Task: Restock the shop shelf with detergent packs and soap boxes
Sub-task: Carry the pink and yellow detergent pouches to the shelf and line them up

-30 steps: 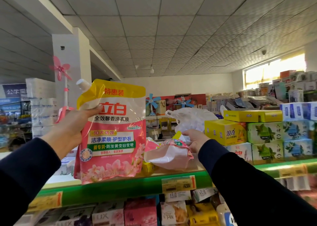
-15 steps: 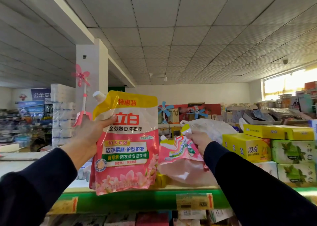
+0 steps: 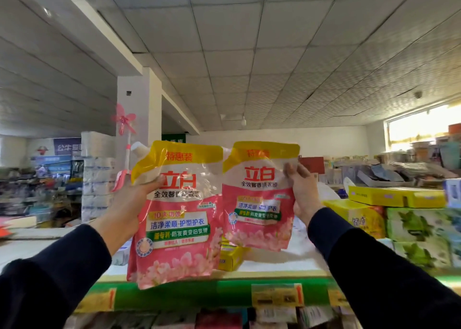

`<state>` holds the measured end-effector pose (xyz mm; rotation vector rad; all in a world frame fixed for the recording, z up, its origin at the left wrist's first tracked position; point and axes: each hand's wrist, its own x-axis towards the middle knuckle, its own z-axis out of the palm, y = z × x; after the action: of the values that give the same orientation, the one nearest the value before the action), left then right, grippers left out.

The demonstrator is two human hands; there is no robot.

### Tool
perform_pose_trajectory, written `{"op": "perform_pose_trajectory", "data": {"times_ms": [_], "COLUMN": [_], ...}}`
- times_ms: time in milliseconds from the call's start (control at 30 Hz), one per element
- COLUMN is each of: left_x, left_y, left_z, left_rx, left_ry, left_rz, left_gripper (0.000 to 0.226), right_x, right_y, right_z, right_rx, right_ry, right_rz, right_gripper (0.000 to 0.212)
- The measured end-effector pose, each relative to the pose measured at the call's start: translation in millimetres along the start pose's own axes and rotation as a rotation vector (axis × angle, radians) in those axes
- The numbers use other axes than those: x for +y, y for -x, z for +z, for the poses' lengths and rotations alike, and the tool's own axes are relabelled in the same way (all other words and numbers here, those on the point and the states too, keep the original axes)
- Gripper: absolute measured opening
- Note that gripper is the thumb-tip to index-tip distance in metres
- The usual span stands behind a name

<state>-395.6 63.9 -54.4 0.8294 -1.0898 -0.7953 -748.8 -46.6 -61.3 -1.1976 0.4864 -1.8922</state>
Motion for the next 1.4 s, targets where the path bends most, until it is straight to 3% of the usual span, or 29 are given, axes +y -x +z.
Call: {"op": "perform_pose_trajectory", "data": {"times_ms": [100, 233, 300, 333, 467, 667, 833, 1000, 1067, 1133, 1267, 1400], "left_x": [3, 4, 5, 6, 12, 36, 72, 123, 143, 167, 224, 277], "left_y": [3, 11, 15, 18, 32, 54, 94, 156, 187, 228, 333, 440], "left_z": [4, 11, 13, 14, 12, -20, -79, -151, -178, -208, -269, -301], "left_rx": [0.021, 0.049, 0.069, 0.082, 0.122, 0.218, 0.369, 0.570, 0.623, 0.747, 0.990, 1.121], "left_ry": [-0.019, -0.049, -0.051, -0.048, -0.021, -0.068, -0.150, -0.260, -0.308, -0.352, -0.383, -0.467], "left_rz": [0.001, -0.007, -0.012, -0.011, 0.005, 0.103, 0.149, 0.199, 0.224, 0.268, 0.316, 0.328], "left_gripper": [0.044, 0.028, 0.032, 0.036, 0.037, 0.019, 0.027, 0.038, 0.032, 0.024, 0.032, 0.038], "right_x": [7, 15, 21, 25, 26, 10, 3, 22, 29, 38, 31, 4], "right_y": [12, 33, 46, 50, 48, 37, 55, 113, 141, 177, 285, 393], "right_z": [-26, -41, -42, -41, -24, 29, 115, 211, 249, 293, 391, 466], "right_rx": [0.058, -0.038, -0.112, -0.124, -0.010, -0.067, -0.262, -0.538, -0.642, -0.752, -1.009, -1.213], "right_ry": [0.006, 0.048, 0.121, 0.141, 0.057, -0.024, -0.073, -0.092, -0.111, -0.117, -0.161, -0.268], "right_rz": [0.042, 0.125, 0.189, 0.213, 0.250, 0.245, 0.309, 0.503, 0.540, 0.605, 0.705, 0.756], "right_gripper": [0.012, 0.059, 0.067, 0.066, 0.023, 0.034, 0.040, 0.027, 0.024, 0.025, 0.028, 0.029]}}
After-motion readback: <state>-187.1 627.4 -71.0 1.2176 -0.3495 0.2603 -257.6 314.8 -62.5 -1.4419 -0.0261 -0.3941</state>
